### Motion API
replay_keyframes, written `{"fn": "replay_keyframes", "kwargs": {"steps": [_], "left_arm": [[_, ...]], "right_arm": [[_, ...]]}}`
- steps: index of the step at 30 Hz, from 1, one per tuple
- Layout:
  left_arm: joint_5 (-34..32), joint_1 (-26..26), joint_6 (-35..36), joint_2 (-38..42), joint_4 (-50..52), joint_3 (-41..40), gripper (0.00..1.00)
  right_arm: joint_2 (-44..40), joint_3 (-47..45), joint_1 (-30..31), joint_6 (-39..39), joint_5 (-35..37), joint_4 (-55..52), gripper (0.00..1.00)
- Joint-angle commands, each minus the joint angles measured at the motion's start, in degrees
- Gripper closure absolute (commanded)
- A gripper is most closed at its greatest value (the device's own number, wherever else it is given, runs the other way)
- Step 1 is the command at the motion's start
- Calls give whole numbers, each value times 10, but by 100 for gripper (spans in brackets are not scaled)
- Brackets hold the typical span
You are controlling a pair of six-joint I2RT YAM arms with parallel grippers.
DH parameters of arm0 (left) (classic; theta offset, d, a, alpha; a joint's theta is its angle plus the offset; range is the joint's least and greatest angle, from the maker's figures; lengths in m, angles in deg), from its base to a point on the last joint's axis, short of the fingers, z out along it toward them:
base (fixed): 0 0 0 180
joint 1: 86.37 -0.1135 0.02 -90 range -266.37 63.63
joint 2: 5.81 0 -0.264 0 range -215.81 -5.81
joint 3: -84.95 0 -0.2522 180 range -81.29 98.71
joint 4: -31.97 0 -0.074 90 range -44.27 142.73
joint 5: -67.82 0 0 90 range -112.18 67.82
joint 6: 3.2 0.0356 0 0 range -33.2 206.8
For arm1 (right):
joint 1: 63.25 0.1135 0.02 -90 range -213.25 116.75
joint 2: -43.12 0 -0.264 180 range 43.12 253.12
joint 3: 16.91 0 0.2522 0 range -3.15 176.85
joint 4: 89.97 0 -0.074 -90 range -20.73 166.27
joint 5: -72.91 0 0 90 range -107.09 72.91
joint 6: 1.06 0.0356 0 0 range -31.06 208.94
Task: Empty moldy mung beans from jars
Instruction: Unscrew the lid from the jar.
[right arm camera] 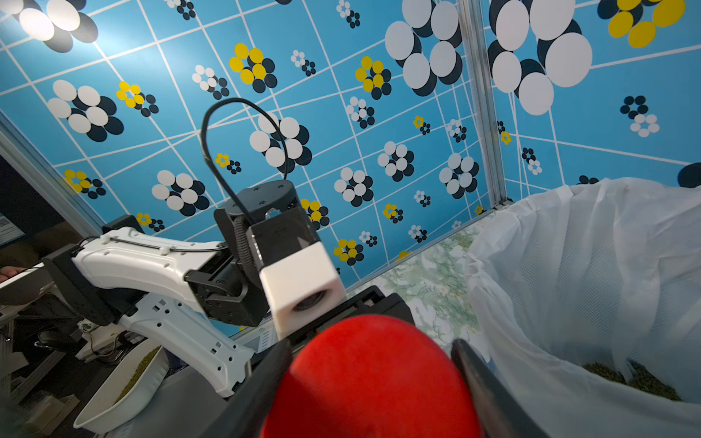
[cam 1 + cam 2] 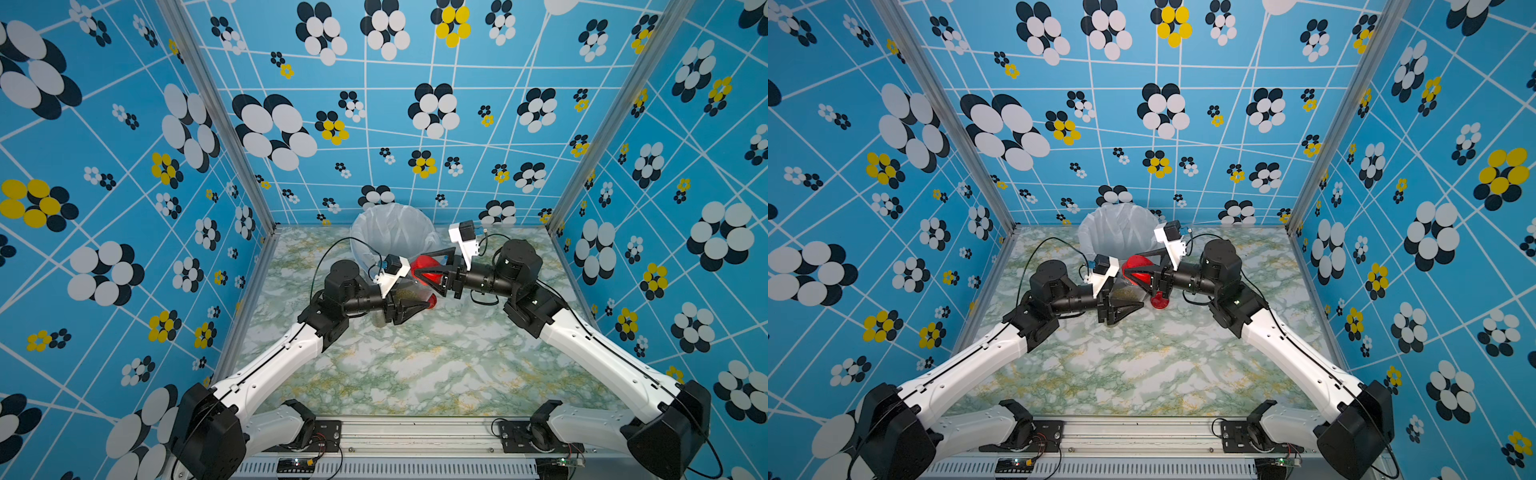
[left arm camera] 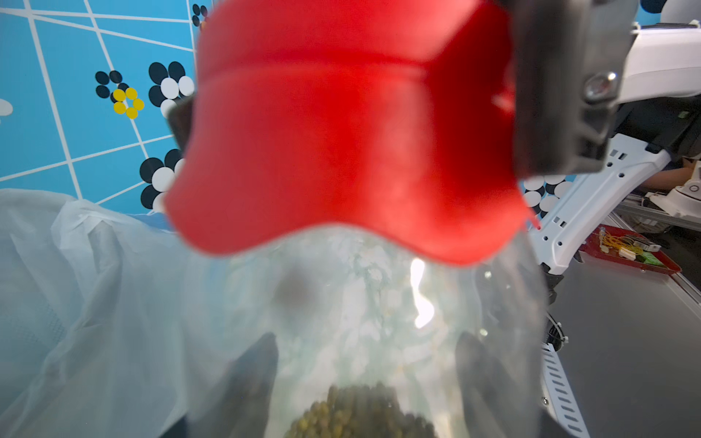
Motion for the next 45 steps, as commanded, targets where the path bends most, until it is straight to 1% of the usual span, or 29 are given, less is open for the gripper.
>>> {"fn": "replay_keyframes", "kwargs": {"steps": [1,4,6,9,10,11,12,14,16,17,20,23,25,28,31,34,35,38,42,43,45], "left_arm": [[56,-18,-33,1,-61,10,36],[86,-31,-56,-6,-86,5,36],[102,-40,-72,-10,-106,2,36],[92,-45,-74,-14,-104,3,36],[81,-45,-67,-13,-89,7,36],[66,-44,-59,-13,-72,12,36],[46,-42,-51,-11,-56,17,36],[-5,-35,-27,-5,-11,28,36],[-53,-25,-4,0,25,38,36],[-72,-19,3,2,35,40,36],[-106,-2,21,6,52,42,36],[-134,13,44,8,68,42,36],[-136,16,48,8,67,41,36],[-142,18,50,9,68,41,36],[-151,21,55,11,68,41,36],[-169,21,57,14,67,37,36],[-171,21,58,16,67,36,36],[-162,21,60,23,67,32,34],[-156,19,63,31,76,27,34],[-147,18,59,33,71,23,34],[-107,11,45,33,49,17,34]], "right_arm": [[-14,-3,1,-47,-86,15,51],[-15,-3,1,-65,-129,19,50],[-18,-4,1,-83,-143,12,49],[-20,7,1,-110,-137,-32,46],[-20,14,1,-116,-119,-51,42],[-21,17,1,-117,-97,-64,33],[-22,18,1,-114,-73,-70,26],[-23,24,1,-110,-37,-83,23],[-20,31,1,-97,-8,-88,14],[-18,34,1,-90,1,-87,13],[-6,46,4,-64,9,-84,13],[-5,43,10,-49,33,-72,13],[-5,39,11,-30,56,-55,14],[2,42,11,-13,70,-48,21],[11,45,11,-3,56,-40,24],[21,54,11,9,51,-43,38],[26,60,11,9,53,-53,41],[34,69,9,-12,47,-73,44],[25,59,-1,-24,25,-56,45],[23,56,-4,-24,13,-48,46],[17,43,-6,-23,-27,-9,46]]}}
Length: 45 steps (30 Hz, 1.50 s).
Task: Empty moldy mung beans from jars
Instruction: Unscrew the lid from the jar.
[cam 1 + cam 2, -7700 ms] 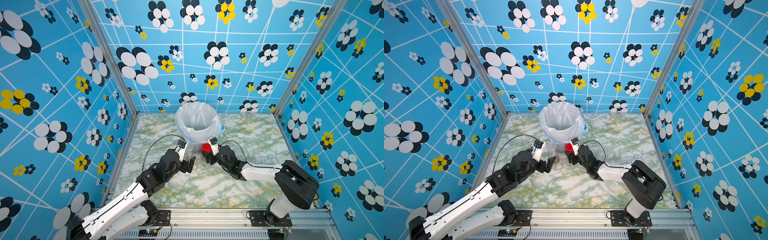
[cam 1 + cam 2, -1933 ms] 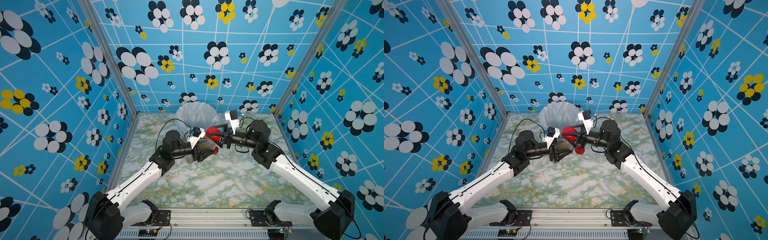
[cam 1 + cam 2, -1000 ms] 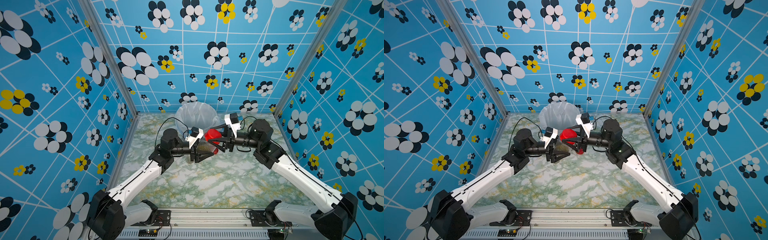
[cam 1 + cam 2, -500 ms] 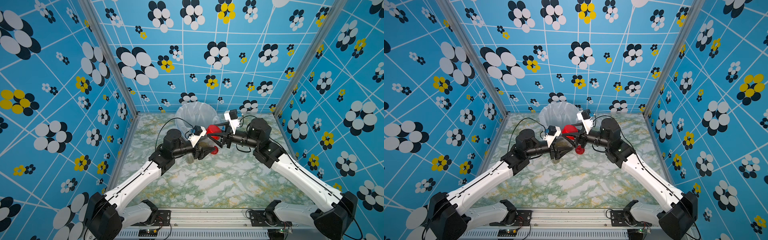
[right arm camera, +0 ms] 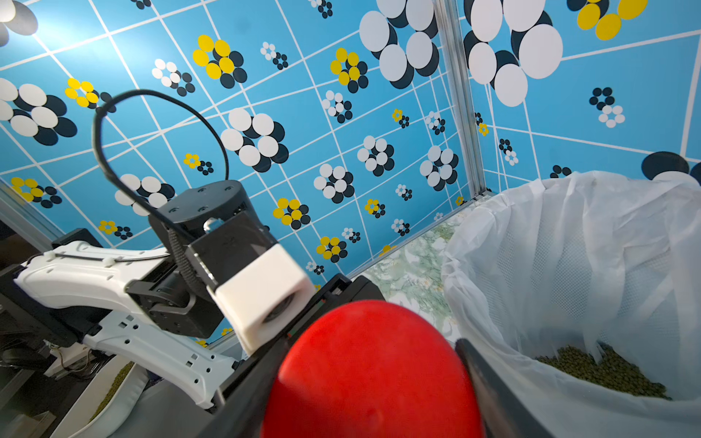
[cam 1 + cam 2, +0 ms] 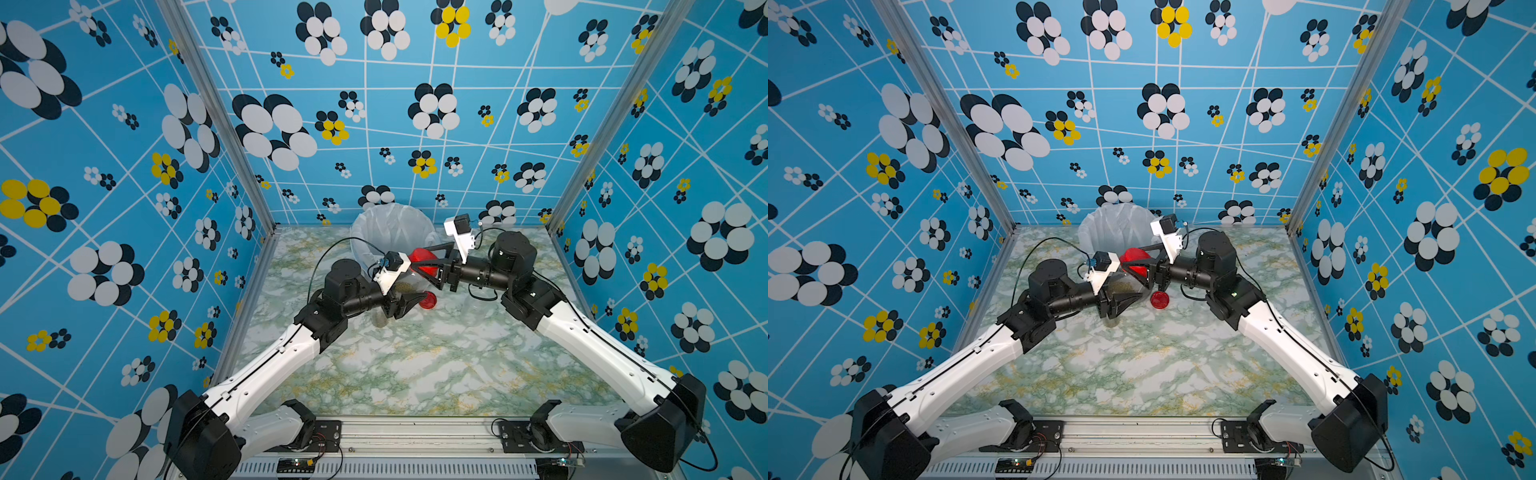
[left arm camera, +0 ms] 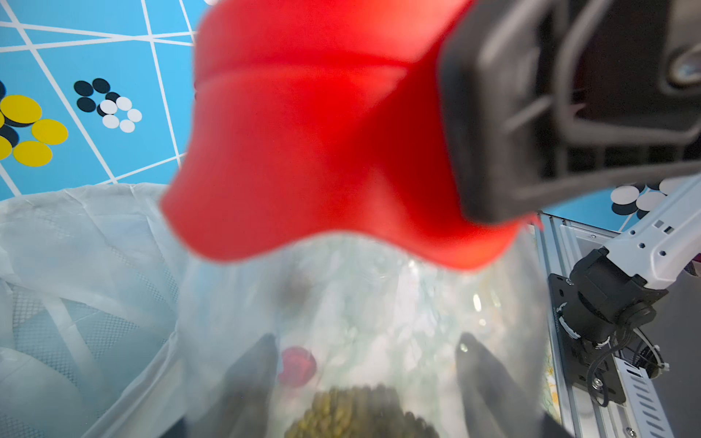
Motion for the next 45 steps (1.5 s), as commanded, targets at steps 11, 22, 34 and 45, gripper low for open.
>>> {"fn": "replay_keyframes", "kwargs": {"steps": [11,22,34,45], "left_arm": [[118,-13,3,16,5,8,34],[18,-11,-18,-12,36,34,34],[-78,16,-4,-11,31,30,34],[-133,33,25,-5,51,34,35]], "right_arm": [[-25,41,-5,-246,-246,-133,42],[-2,50,-4,-98,-103,-67,11],[14,20,-3,23,45,9,26],[42,34,-4,23,37,-4,45]]}}
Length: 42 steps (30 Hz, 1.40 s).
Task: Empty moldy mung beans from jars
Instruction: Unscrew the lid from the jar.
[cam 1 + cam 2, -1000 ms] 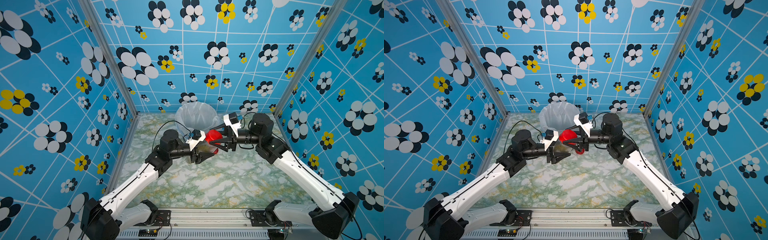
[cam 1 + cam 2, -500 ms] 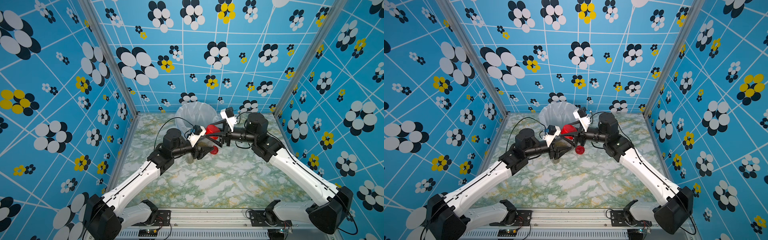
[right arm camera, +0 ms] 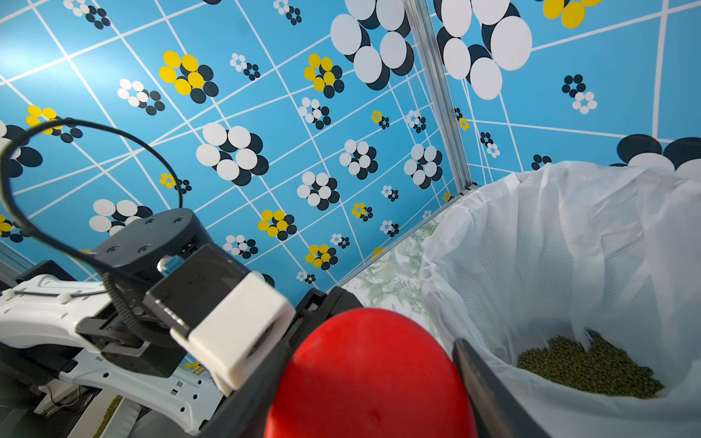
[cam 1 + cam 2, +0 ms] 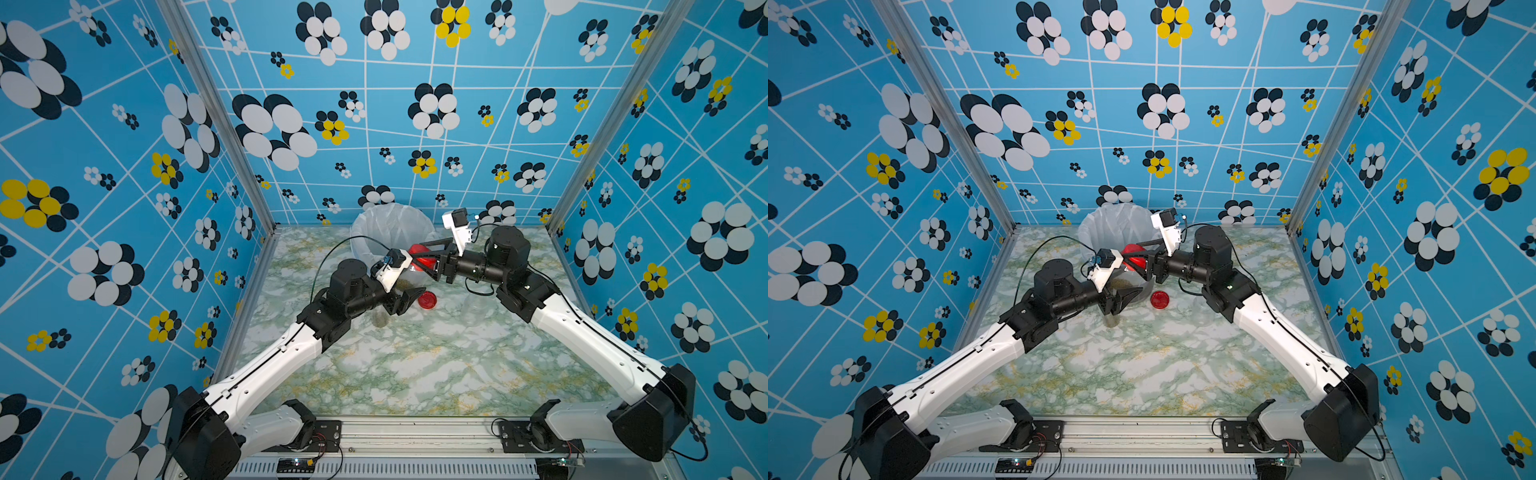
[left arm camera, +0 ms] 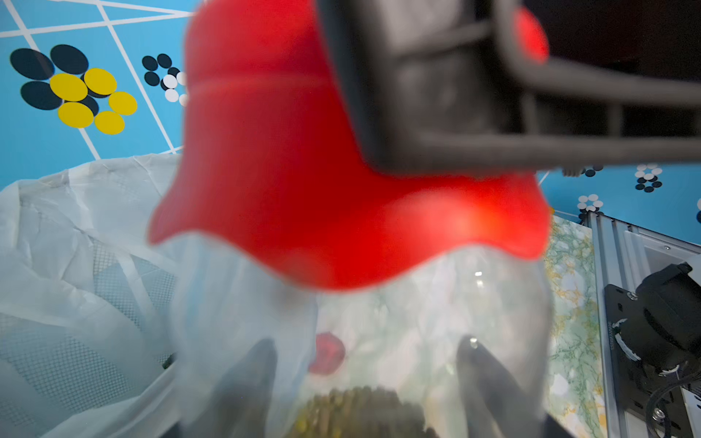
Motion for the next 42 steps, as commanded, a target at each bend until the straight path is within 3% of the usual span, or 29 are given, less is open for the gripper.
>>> {"fn": "replay_keyframes", "kwargs": {"steps": [1,6,15,23,27,29,33,37,42], "left_arm": [[-10,8,20,5,8,15,35],[18,5,15,5,-1,9,35],[84,-11,2,15,-36,-7,33],[149,-32,-4,21,-35,-10,32],[152,-33,4,26,-29,-11,33],[149,-35,5,26,-27,-12,33],[107,-36,-6,19,-10,1,33],[75,-36,-22,13,-24,0,33],[19,-25,-19,14,-40,-5,34]], "right_arm": [[4,10,3,-19,-2,1,46],[-13,3,2,-87,-28,-3,46],[-28,-29,-18,-123,-94,46,45],[0,6,-46,-163,-266,22,46],[8,18,-47,-185,-286,-5,44],[7,22,-46,-193,-260,-21,42],[3,18,-46,-160,-145,-23,19],[-1,13,-46,-95,-50,0,4],[-17,-3,-44,-29,10,29,1]]}}
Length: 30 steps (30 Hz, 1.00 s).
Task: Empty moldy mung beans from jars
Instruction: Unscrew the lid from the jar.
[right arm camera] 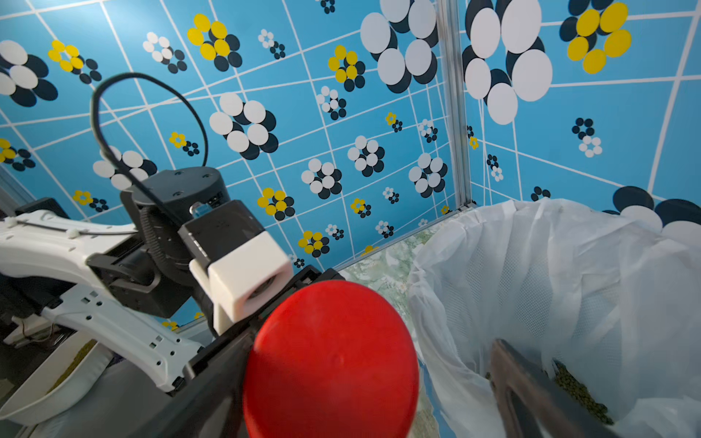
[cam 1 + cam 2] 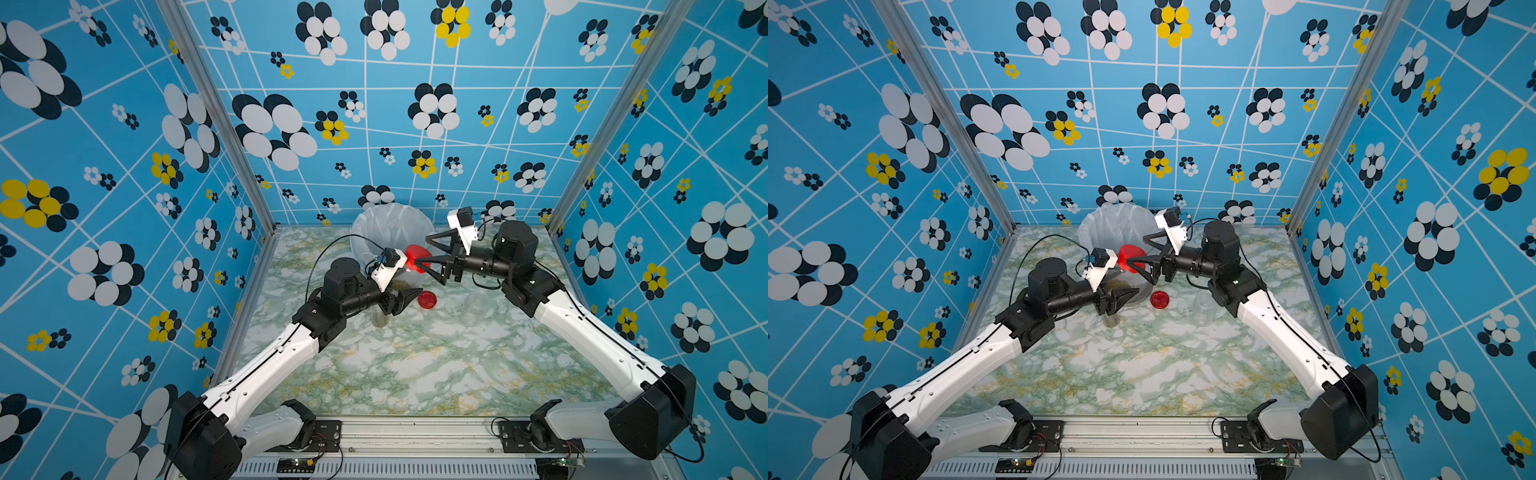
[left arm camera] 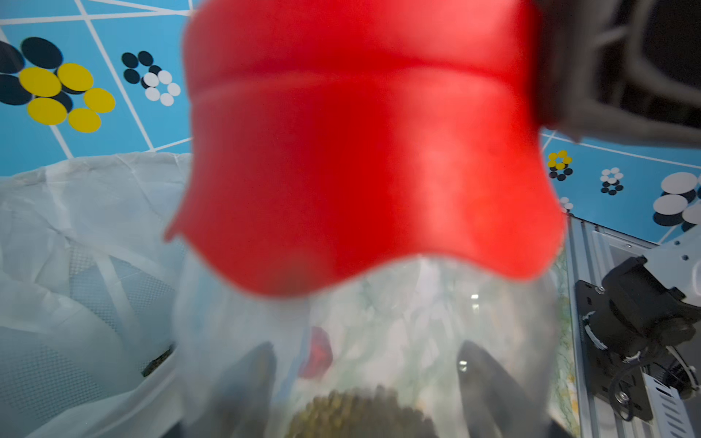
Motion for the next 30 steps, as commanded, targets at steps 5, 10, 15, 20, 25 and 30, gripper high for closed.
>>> {"fn": "replay_keyframes", "kwargs": {"steps": [5,10,15,20,25,30], "left_arm": [[-54,15,3,0,-40,6,34],[-56,21,8,-10,-36,12,34],[-67,24,11,-11,-34,14,34],[-76,24,12,-12,-27,17,35],[-80,25,11,-15,-31,20,35],[-81,24,9,-24,-30,25,35]], "right_arm": [[-5,19,11,90,111,-20,1],[7,17,19,126,111,-6,1],[26,35,36,123,130,-34,1],[35,49,46,113,122,-56,3],[33,60,50,102,135,-83,11],[42,71,50,97,106,-96,42]]}}
